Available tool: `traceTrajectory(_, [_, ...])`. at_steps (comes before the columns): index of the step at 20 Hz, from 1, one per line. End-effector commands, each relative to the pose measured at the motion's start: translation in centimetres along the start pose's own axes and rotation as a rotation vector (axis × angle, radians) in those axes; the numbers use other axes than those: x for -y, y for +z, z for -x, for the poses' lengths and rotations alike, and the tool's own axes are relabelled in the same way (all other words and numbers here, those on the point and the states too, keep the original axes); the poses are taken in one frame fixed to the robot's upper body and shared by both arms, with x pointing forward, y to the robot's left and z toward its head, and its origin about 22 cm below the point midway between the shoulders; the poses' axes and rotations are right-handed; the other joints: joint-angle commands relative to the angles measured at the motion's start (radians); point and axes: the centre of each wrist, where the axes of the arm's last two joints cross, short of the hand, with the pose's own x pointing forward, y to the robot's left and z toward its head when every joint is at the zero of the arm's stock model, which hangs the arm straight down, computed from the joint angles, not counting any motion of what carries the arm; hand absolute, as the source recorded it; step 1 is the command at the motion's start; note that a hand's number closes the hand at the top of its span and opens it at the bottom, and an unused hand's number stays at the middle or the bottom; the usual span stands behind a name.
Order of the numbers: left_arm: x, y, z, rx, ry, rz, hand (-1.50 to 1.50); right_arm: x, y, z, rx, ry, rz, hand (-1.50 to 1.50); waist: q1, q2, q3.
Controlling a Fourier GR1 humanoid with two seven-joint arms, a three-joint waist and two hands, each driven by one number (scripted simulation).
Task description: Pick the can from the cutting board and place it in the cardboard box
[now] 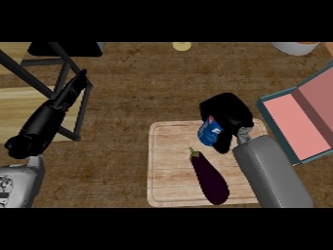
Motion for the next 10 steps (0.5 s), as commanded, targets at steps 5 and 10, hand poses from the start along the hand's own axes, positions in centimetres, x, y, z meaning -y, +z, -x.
traceTrajectory(5, [-0.1,0.2,0.3,-0.004,0.0,0.022,0.0,4.1,-5.0,-2.8,-0.276,-0.101,0.259,1.5,0.03,0.006,0.004])
traceTrajectory(10, [0.4,0.2,0.7,-0.018,0.009,0.013,0.0,7.2,-5.8,-6.2,-0.259,0.016,0.412,1.5,0.003,-0.002,0.003])
